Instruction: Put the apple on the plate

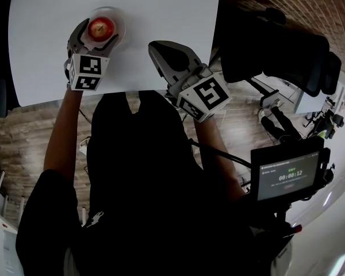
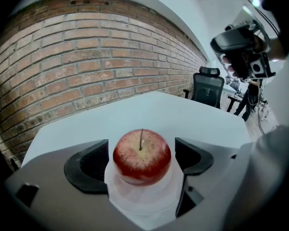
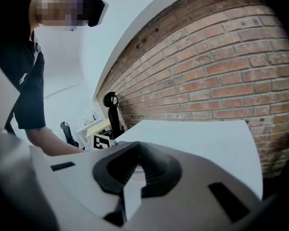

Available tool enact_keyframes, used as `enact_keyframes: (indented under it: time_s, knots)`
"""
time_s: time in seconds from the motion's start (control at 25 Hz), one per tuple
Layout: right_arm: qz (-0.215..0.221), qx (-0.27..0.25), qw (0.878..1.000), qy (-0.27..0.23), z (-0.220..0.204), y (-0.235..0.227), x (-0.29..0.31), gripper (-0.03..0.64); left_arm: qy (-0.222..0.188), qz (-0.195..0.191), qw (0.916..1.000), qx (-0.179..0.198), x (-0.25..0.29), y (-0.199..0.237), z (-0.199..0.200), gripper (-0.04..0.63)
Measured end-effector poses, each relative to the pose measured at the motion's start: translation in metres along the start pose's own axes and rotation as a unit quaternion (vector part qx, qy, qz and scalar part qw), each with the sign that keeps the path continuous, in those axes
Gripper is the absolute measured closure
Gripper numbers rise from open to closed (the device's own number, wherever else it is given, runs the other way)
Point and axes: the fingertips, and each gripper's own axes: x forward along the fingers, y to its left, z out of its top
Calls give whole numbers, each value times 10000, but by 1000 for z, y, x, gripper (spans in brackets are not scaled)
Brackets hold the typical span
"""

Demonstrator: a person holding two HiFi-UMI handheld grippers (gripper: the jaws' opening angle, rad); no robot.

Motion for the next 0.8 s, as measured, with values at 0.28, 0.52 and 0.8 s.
enact_keyframes:
  time_s: [0.28,0.52,0.8]
  knots:
    - [150,-142,9997,-152,11,4,-15,614,-56,255,9996,-59,-18,-4,17,175]
    - [378,-366,9981,-333,27,17,-22,614,-111,454,9988,-172,-36,-5,27,175]
    - [616,-508,9957,-477,32,25,-32,614,-185,515,9983,-215,-56,-19,41,318]
